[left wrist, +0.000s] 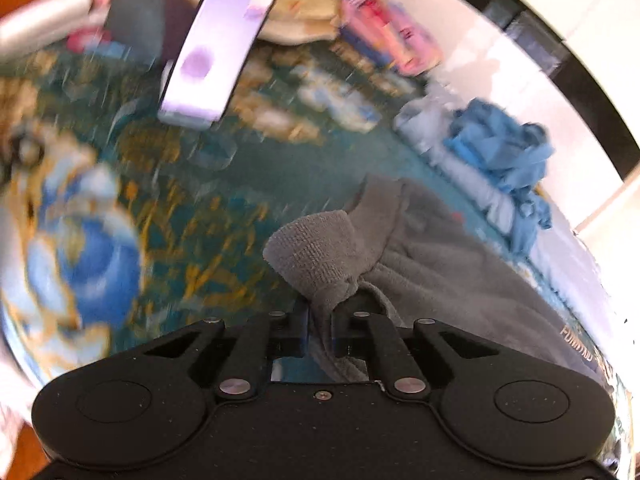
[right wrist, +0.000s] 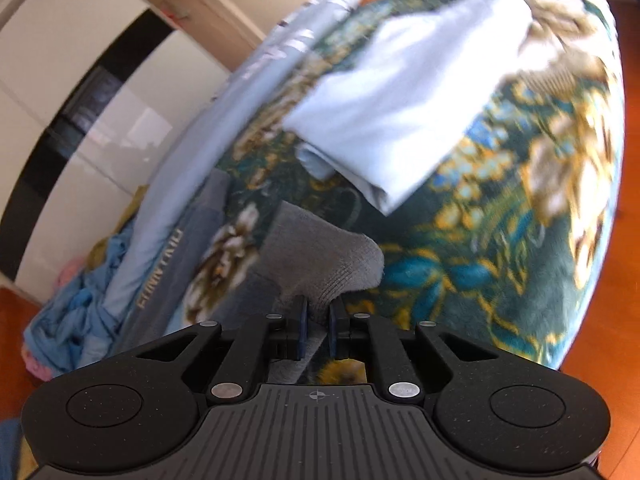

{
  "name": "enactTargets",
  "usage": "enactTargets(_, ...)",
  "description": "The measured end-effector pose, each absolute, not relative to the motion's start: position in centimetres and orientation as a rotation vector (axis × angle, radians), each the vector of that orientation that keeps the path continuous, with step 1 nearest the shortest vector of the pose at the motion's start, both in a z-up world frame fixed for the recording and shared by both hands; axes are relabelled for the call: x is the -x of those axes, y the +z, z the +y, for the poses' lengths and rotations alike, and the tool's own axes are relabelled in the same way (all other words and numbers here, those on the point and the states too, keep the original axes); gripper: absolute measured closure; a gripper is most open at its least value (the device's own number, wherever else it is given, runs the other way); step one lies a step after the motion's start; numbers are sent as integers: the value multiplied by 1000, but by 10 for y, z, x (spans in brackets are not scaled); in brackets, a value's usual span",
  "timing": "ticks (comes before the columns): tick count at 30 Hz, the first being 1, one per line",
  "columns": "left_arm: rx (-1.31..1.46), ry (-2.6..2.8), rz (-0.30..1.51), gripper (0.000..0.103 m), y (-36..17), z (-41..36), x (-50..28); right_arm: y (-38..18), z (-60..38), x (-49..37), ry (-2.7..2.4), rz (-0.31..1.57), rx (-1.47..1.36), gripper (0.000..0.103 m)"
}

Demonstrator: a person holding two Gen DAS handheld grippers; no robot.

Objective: Fold clothes

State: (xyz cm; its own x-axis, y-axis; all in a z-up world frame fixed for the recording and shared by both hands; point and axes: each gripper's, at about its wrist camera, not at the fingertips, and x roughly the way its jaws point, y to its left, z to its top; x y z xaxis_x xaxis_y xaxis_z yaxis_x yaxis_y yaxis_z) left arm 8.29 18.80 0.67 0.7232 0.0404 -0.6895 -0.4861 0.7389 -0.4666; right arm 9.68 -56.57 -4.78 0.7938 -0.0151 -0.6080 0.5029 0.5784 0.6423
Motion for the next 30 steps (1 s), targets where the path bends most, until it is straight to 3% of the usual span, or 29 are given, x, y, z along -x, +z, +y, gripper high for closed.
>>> enactTargets(7, 735, 307, 719, 89, -7, 195, -80, -54, -569, -93, -308, 623, -938, 91)
enactTargets(11, 745, 278, 718, 68, -10, 194, -77, -58, -566, -79, -302, 618, -975, 83)
enactTargets(20, 768, 206, 705, 58, -18, 188, -77, -77, -547, -66, -176, 582, -1092, 76)
enactTargets(23, 790, 184, 690, 58, -19, 187, -77, -80, -537, -72, -110, 587, -1116, 76)
enactTargets(25, 798, 178, 689, 59, -20, 186, -77, -80, -531, -77, -105, 594, -1097, 86)
enactTargets(26, 801, 177, 689, 67, -20, 186, -77, -80, -528, -79, -101, 596, -1095, 96)
enactTargets(29, 836, 172, 692, 93, -19, 189, -78, -73, -524, -83, -66, 564, -1123, 100)
enactTargets(30, 853, 159, 679, 95, -17, 191, -78, -70, -526, -83, -38, 534, -1156, 100)
